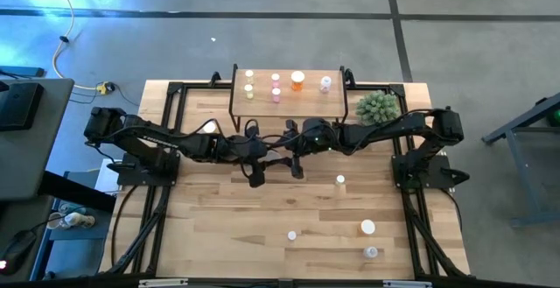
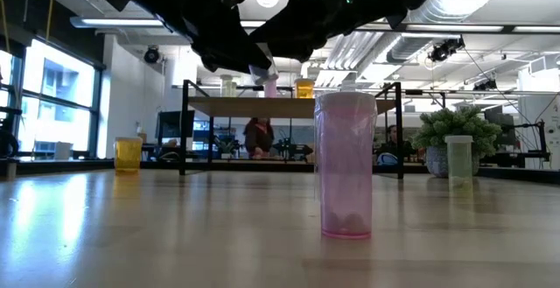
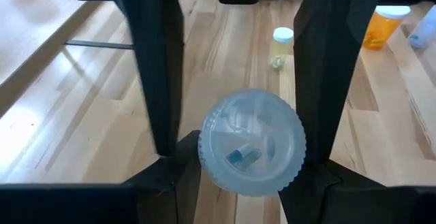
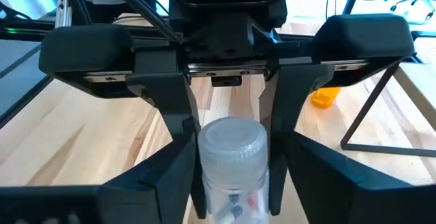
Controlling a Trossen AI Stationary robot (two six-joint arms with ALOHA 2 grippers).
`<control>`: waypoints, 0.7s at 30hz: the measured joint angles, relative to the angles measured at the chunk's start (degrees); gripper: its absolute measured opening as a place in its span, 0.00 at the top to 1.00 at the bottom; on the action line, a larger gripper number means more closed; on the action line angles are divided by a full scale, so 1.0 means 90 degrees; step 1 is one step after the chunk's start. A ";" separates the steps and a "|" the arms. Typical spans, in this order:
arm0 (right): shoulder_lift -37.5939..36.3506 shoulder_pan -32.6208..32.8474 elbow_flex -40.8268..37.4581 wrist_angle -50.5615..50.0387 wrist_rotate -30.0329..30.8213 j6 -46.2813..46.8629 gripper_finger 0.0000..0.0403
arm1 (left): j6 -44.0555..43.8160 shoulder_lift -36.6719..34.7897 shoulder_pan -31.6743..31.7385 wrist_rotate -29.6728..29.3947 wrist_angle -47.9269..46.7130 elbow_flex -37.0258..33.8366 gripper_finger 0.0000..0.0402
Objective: Pick and place medicine bottles onto shelf by color
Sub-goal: Put the left transparent pill bottle aligned with the other transparent pill bottle on the shelf
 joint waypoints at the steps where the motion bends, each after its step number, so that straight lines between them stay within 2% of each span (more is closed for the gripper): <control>1: 0.0000 0.0000 0.0000 0.0000 -0.0018 0.0001 0.50 | 0.0000 0.0000 0.0002 -0.0002 0.0003 0.0000 0.63; 10: -0.0005 -0.0002 0.0000 -0.0007 -0.0098 0.0067 0.64 | 0.0076 0.0005 0.0000 -0.0147 0.0090 -0.0005 0.63; 16: -0.0007 -0.0002 0.0000 -0.0018 -0.0103 0.0053 0.67 | 0.0082 0.0005 0.0000 -0.0147 0.0107 -0.0005 0.63; 21: -0.0012 -0.0002 0.0000 -0.0049 -0.0103 -0.0001 0.66 | 0.0092 0.0010 -0.0002 -0.0149 0.0119 -0.0005 0.63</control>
